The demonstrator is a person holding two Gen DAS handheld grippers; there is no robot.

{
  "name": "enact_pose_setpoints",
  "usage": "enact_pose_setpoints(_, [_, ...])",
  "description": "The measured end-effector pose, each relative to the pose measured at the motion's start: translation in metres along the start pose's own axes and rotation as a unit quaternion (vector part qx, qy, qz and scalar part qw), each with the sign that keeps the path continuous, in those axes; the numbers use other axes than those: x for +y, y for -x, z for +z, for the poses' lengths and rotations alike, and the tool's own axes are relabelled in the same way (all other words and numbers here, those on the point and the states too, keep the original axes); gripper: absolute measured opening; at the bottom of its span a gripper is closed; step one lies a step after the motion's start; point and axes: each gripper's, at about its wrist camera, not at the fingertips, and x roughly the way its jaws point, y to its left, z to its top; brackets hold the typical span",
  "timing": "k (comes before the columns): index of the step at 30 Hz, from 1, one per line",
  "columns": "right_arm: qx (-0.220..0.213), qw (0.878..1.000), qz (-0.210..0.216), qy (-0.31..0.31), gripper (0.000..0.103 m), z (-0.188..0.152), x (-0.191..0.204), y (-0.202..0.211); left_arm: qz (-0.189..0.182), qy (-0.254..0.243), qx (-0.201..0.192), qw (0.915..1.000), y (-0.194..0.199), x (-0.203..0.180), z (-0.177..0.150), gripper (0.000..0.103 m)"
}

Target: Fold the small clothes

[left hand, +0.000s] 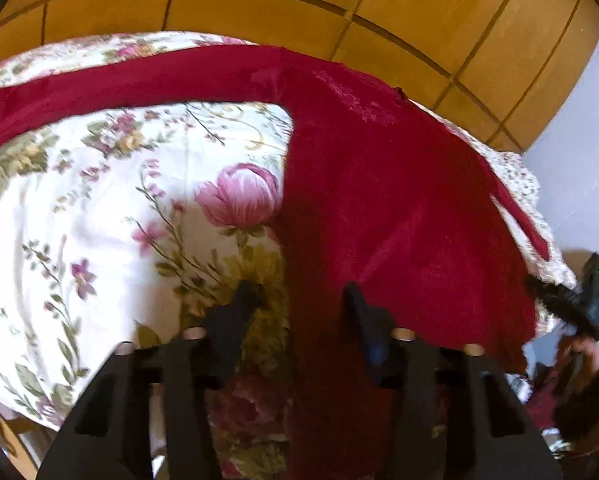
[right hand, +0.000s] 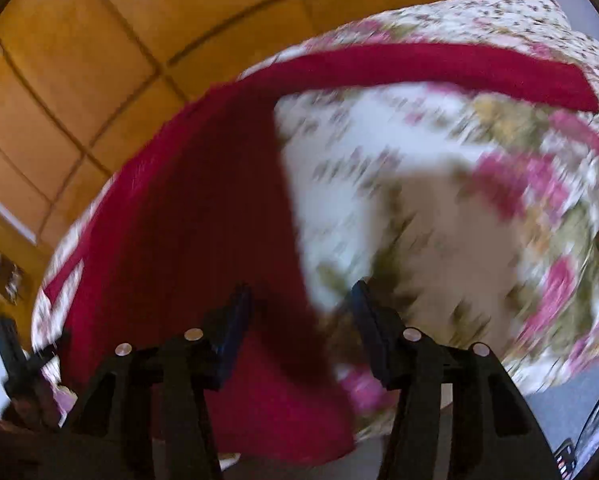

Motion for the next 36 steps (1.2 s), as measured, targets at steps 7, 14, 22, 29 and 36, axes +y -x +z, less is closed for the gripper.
enact_pose_setpoints(7, [-0.004,0.999,-0.001,0.039,0.008,-0.01,0.034,0.031,-0.021,-0.029,0.014,0.9993,0.011,-0.016,0.001,0.008])
enact_pose_setpoints(14, [-0.018,1.0,-0.016,0.006,0.008,-0.025,0.024,0.067,-0.029,-0.029,0.022,0.9989,0.03,-0.009,-0.003,0.008])
enact_pose_setpoints(22, [0.028,0.997,-0.044,-0.049,0.035,-0.034,0.001,0.025,-0.025,-0.01,0.031,0.9992,0.026,0.005,-0.002,0.06])
enact_pose_setpoints(29, [-0.076,0.995,-0.068,0.02,0.051,0.013,0.05,0.045,0.002,0.114,-0.049,0.9923,0.046,0.069,0.035,0.072])
enact_pose_setpoints(36, [-0.072,0.99,-0.077,0.091,0.077,0.055,0.108,-0.022,0.037,0.323,-0.132,0.9363,0.048,0.175,0.065,0.072])
